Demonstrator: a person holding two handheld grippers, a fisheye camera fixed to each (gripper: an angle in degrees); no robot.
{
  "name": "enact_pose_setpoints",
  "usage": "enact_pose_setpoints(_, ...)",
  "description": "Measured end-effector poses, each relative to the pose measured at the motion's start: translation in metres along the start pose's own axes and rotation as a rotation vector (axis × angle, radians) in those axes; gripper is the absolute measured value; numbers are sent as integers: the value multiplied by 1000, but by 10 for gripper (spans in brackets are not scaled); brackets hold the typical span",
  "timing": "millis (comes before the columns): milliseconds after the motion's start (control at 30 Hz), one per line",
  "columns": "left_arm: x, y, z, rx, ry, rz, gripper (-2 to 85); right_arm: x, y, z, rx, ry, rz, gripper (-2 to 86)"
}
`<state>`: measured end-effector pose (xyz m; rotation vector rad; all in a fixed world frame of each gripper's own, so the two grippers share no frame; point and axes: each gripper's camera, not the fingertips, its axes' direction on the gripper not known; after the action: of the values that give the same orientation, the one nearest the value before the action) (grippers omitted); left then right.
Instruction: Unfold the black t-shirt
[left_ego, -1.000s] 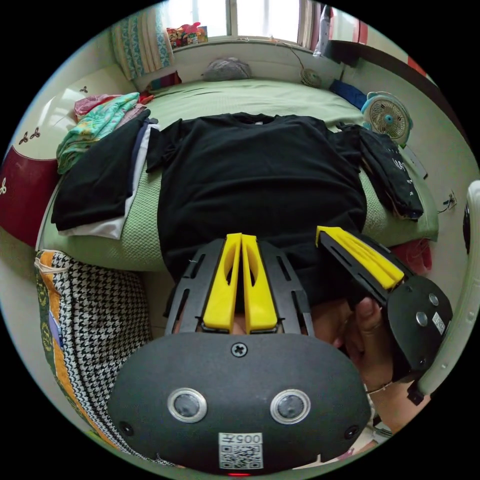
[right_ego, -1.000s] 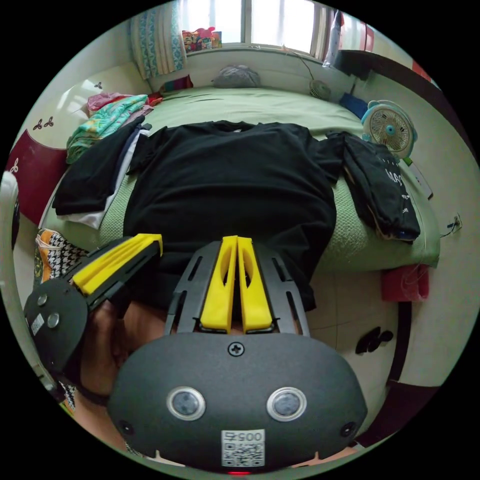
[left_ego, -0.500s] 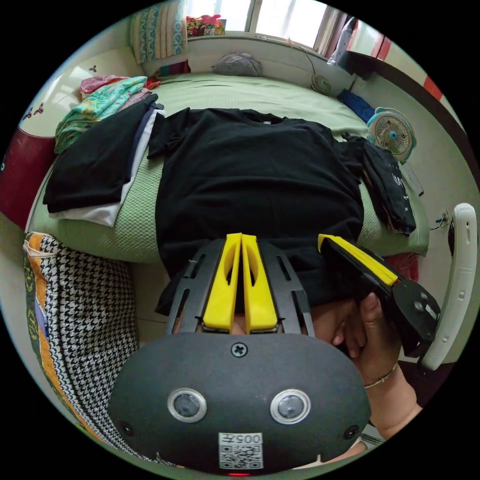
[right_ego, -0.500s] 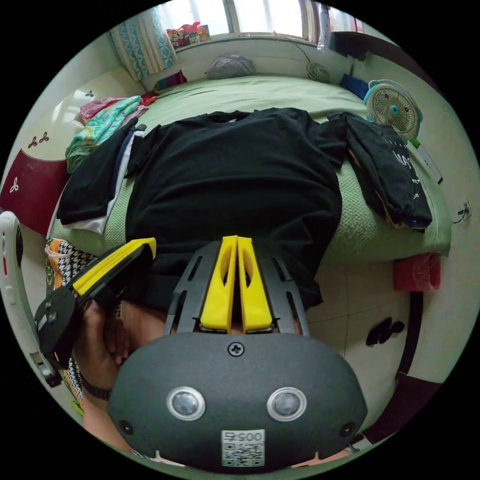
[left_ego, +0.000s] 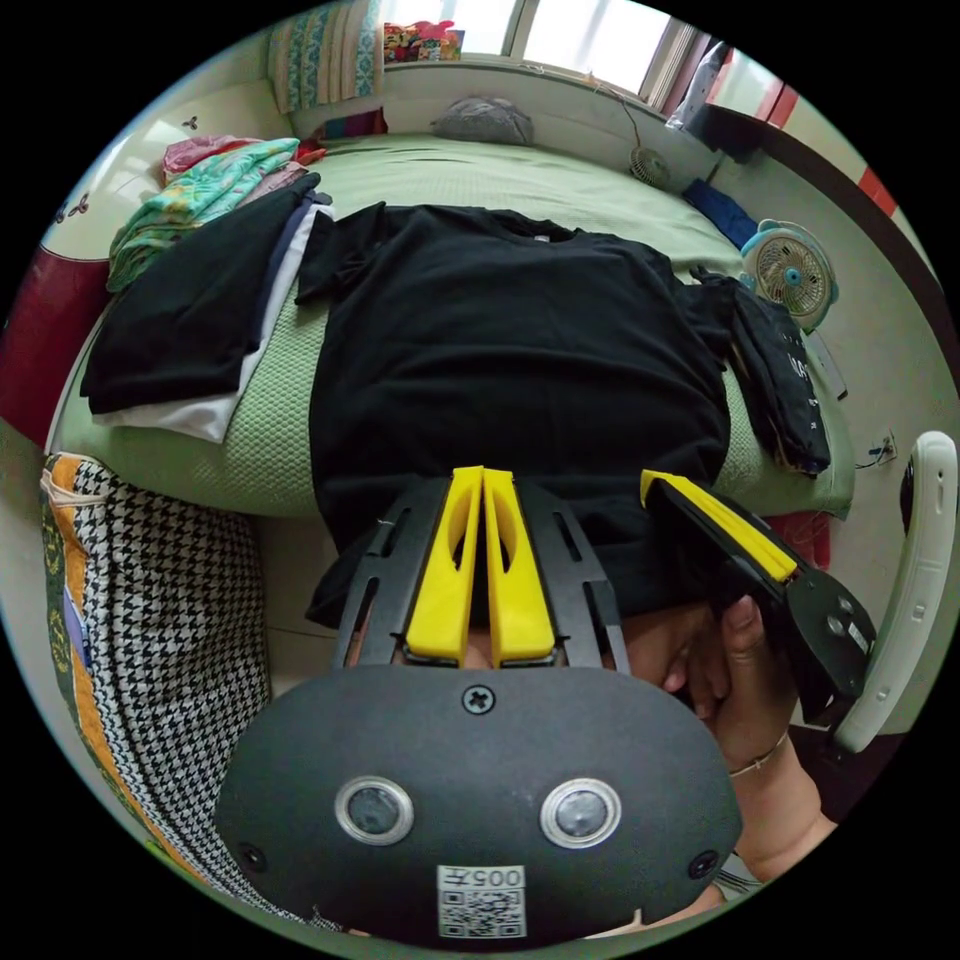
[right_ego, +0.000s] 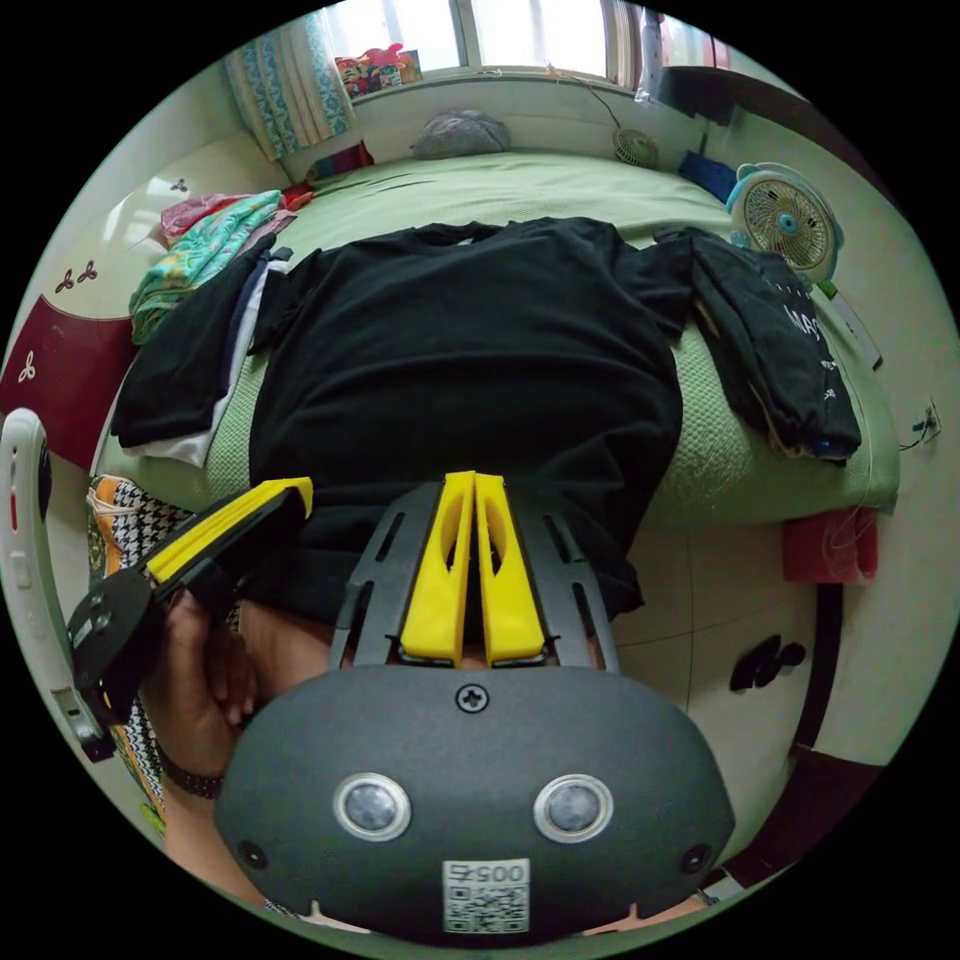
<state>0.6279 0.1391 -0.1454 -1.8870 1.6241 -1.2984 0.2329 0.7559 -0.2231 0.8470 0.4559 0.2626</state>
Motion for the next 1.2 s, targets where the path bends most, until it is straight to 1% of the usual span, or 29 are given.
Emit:
enact_pose_setpoints(967, -3, -8, 6, -6, -12, 16, -2, -18, -17, 12, 4, 3, -21, -12)
enact_pose_setpoints(1200, -10, -10, 4, 23, -4, 12, -3, -22, -27, 16, -2, -1, -25, -12)
